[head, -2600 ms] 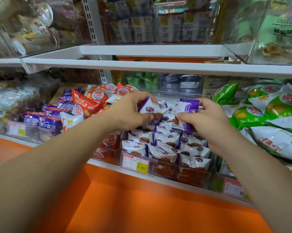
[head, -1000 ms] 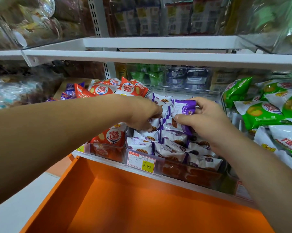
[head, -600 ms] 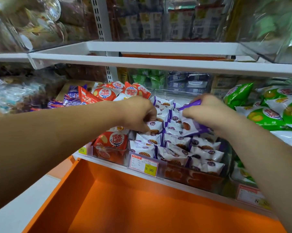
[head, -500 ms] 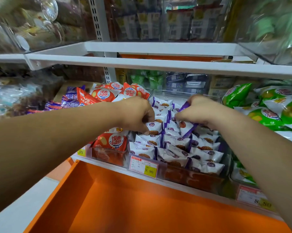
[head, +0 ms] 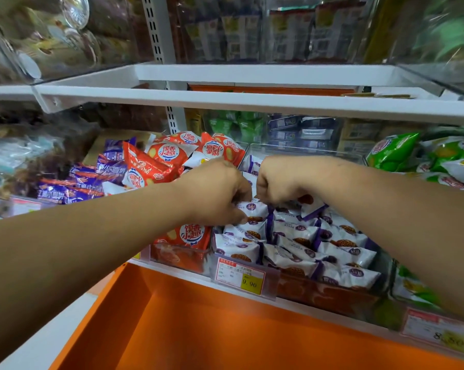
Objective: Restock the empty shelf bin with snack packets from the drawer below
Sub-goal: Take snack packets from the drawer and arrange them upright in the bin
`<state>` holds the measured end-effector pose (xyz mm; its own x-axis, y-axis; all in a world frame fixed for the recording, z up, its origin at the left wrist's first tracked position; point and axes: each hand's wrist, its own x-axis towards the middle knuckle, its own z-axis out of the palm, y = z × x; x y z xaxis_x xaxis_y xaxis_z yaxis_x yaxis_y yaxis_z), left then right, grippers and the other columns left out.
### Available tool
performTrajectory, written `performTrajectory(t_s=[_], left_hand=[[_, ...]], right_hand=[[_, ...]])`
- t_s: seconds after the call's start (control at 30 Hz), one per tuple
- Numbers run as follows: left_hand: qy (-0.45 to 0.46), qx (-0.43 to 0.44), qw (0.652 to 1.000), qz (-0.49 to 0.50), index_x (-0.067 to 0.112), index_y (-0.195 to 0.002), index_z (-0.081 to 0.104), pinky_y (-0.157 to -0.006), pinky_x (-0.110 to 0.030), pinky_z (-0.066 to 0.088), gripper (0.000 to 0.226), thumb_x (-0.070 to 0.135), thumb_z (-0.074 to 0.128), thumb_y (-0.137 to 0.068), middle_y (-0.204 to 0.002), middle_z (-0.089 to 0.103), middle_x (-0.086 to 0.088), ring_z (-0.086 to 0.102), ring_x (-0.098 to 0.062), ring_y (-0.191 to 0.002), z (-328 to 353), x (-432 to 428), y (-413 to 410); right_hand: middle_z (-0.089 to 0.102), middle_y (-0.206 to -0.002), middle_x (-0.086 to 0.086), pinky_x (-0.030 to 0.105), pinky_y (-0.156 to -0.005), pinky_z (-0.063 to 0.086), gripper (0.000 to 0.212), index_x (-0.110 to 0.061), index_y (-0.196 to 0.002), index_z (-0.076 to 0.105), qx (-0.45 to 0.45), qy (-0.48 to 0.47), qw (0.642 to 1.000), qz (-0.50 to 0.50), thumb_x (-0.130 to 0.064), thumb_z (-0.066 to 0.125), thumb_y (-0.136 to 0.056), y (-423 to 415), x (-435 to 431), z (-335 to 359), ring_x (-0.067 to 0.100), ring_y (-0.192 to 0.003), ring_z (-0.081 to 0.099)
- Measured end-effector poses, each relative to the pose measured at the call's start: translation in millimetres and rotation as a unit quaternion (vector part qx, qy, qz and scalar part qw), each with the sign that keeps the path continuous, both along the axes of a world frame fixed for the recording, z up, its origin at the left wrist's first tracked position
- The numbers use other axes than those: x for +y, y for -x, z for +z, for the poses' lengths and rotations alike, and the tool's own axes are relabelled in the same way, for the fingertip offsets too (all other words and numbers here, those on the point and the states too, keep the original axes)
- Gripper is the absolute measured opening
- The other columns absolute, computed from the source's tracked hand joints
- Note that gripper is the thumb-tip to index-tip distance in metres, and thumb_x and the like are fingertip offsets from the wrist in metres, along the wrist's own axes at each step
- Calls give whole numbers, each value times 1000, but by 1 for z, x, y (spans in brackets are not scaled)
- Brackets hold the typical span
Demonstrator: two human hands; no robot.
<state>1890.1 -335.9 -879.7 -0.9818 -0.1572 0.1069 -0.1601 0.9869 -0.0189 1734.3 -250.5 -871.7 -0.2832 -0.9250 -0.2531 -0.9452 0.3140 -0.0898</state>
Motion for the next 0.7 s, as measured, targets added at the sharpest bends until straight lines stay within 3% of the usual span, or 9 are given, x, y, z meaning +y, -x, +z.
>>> performTrajectory(t_s=[0.07, 0.1, 0.17, 0.23, 0.3, 0.37, 0.5, 0.63, 0.7], left_hand=[[-5, 7, 1000, -7, 30, -81, 64, -93, -35, 46, 26, 53, 76, -82, -77, 61, 10, 59, -23, -104, 1, 2, 1], [10, 0, 1000, -11, 33, -83, 65, -94, -31, 41, 25, 56, 75, -81, -79, 61, 10, 58, -22, -104, 1, 5, 2], [58, -18, 998, -18, 34, -107, 69, -96, -28, 31, 33, 57, 72, -83, -98, 67, 7, 56, -20, -110, 1, 10, 6], [80, -34, 996, -20, 35, -122, 66, -99, -30, 32, 39, 49, 72, -86, -109, 68, 3, 55, -22, -115, 2, 14, 10], [77, -51, 996, -8, 33, -128, 64, -84, -27, 29, 40, 43, 70, -90, -112, 67, 2, 54, -23, -115, 5, 16, 13], [77, -67, 995, -4, 31, -129, 63, -78, -26, 24, 39, 42, 68, -92, -110, 66, 2, 54, -23, -113, 6, 16, 15], [91, -97, 991, -8, 29, -121, 68, -96, -34, 36, 33, 43, 69, -90, -88, 57, 8, 56, -23, -107, 7, 11, 22], [114, -136, 984, 9, 30, -112, 71, -107, -43, 32, 33, 52, 68, -88, -88, 64, 8, 56, -22, -109, 9, 9, 33], [137, -142, 980, 24, 34, -112, 71, -110, -46, 30, 34, 57, 67, -87, -83, 56, 13, 52, -21, -116, 7, 12, 37]], right_hand=[[72, -83, 10, 34, -66, 56, 1, -12, -80, 72, 14, -1, 1000, 9, -12, 72, -80, -3, 1, 1, 30, -74, 65], [73, -86, 11, 33, -65, 54, 5, -10, -85, 74, 16, 2, 1000, 10, -11, 72, -80, -4, 2, 1, 29, -74, 65], [73, -87, 13, 30, -61, 48, 12, -7, -92, 75, 16, 10, 1000, 13, -11, 69, -82, -5, 5, 1, 27, -72, 60], [66, -77, 12, 30, -61, 46, 10, -6, -88, 73, 21, 35, 999, 13, -12, 66, -85, -3, 9, -1, 26, -70, 56], [61, -71, 10, 32, -62, 48, 14, -6, -81, 71, 24, 68, 997, 11, -14, 61, -87, -2, 12, -6, 30, -71, 56], [62, -72, 11, 34, -64, 49, 16, -10, -75, 67, 19, 94, 995, 12, -16, 61, -89, -2, 15, -10, 33, -75, 59], [71, -82, 7, 32, -66, 49, 14, -11, -81, 70, -16, 151, 988, -6, -23, 75, -87, 7, 21, -12, 27, -76, 60], [66, -76, 2, 31, -64, 47, 15, -12, -80, 68, -19, 170, 985, 1, -23, 75, -87, 9, 24, -14, 24, -72, 57], [60, -70, -4, 28, -61, 41, 17, -18, -76, 64, -21, 171, 985, 1, -23, 76, -87, 10, 24, -16, 21, -70, 54]])
